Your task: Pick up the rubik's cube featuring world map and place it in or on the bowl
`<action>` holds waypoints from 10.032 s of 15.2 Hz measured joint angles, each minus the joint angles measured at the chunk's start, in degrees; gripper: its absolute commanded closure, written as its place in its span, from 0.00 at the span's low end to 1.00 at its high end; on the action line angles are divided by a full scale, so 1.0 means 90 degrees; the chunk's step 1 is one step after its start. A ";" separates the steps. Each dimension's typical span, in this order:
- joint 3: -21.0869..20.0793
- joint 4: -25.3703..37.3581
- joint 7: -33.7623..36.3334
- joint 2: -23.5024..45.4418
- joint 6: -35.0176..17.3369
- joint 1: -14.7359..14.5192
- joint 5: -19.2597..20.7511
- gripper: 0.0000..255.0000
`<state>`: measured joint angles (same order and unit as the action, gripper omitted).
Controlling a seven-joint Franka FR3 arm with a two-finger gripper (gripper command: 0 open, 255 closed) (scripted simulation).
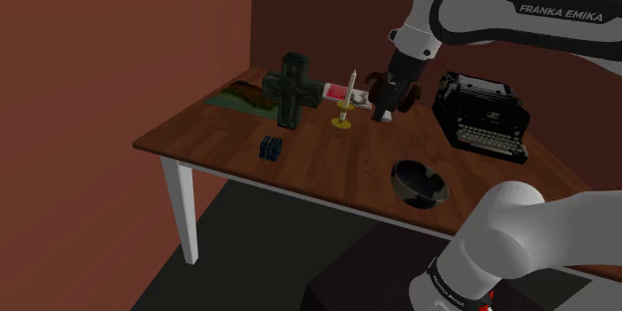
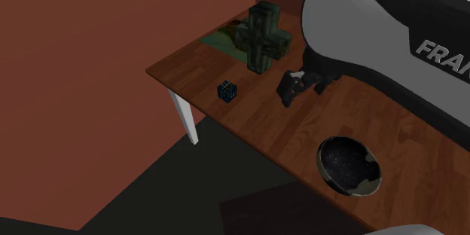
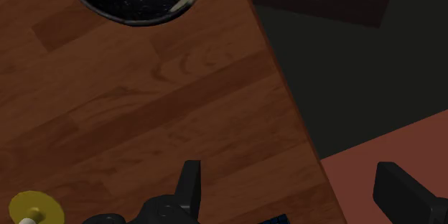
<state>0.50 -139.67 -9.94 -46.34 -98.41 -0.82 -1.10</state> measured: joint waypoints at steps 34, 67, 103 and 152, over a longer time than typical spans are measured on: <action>-0.0615 0.3936 0.0273 0.7259 -0.2586 -0.0543 0.0156 0.00; -0.0624 0.4171 0.0269 0.7034 -0.2132 -0.0539 0.0137 1.00; -0.0145 0.1735 -0.0742 0.3363 -0.0876 -0.0036 -0.0031 1.00; 0.2091 -0.2638 -0.3106 -0.1628 -0.0319 0.1656 0.1993 0.00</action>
<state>19.32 -163.41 -37.89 -60.99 -101.28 14.08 16.84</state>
